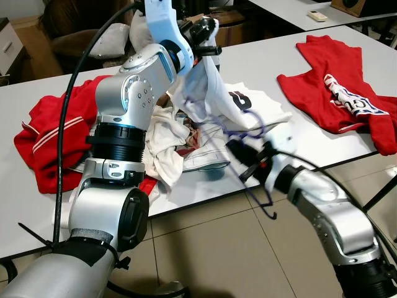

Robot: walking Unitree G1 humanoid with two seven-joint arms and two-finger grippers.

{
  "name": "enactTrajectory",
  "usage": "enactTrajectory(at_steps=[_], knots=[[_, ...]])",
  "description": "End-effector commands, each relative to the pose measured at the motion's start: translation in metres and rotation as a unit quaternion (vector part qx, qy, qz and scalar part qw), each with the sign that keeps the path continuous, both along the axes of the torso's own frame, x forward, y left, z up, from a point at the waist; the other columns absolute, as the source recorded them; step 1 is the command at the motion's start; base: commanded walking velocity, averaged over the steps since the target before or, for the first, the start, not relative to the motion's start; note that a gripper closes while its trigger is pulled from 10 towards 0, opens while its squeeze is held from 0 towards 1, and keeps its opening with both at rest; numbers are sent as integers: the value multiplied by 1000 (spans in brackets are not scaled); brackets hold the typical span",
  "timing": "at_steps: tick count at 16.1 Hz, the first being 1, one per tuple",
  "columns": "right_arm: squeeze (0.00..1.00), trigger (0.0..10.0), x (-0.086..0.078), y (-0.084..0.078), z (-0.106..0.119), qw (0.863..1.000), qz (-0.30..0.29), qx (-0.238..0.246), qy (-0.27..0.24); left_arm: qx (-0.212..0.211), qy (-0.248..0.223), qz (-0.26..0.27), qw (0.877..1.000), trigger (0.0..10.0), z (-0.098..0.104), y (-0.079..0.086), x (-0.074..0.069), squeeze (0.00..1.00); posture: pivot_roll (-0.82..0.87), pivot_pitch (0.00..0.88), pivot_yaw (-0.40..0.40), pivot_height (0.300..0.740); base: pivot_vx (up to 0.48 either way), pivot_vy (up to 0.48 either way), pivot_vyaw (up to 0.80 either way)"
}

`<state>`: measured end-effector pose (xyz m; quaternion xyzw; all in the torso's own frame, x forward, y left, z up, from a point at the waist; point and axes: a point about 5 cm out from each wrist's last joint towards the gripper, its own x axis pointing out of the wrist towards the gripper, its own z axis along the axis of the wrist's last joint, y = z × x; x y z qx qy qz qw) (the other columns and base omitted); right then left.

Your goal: Hang hanger

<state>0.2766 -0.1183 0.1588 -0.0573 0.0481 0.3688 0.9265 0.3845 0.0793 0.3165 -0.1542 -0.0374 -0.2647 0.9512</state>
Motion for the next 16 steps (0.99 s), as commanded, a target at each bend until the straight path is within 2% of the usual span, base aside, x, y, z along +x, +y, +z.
enactTrajectory(at_steps=[1,3,5,9,11,16], knots=[[0,10000,-2,4,7,1000,14,1,-18,5,-15,11,1000,0,9,1,1,0,84,0,91,740,0,0,0],[0,10000,0,4,7,1000,3,2,-20,2,-20,-3,1000,0,13,-3,-1,0,81,0,97,740,0,0,0],[0,10000,8,-2,5,999,-39,1,-15,6,-23,-11,1000,0,13,-5,-3,0,82,0,98,740,0,0,0],[0,10000,7,-6,1,997,-74,31,17,8,-24,3,1000,0,15,1,-2,0,87,0,95,740,0,0,0],[0,10000,9,-16,-13,988,-133,44,64,7,-28,5,1000,0,18,3,-4,0,89,0,95,740,0,0,0],[0,10000,10,-27,-15,977,-176,79,91,16,-31,7,999,157,18,3,-4,0,88,0,100,740,0,0,0]])
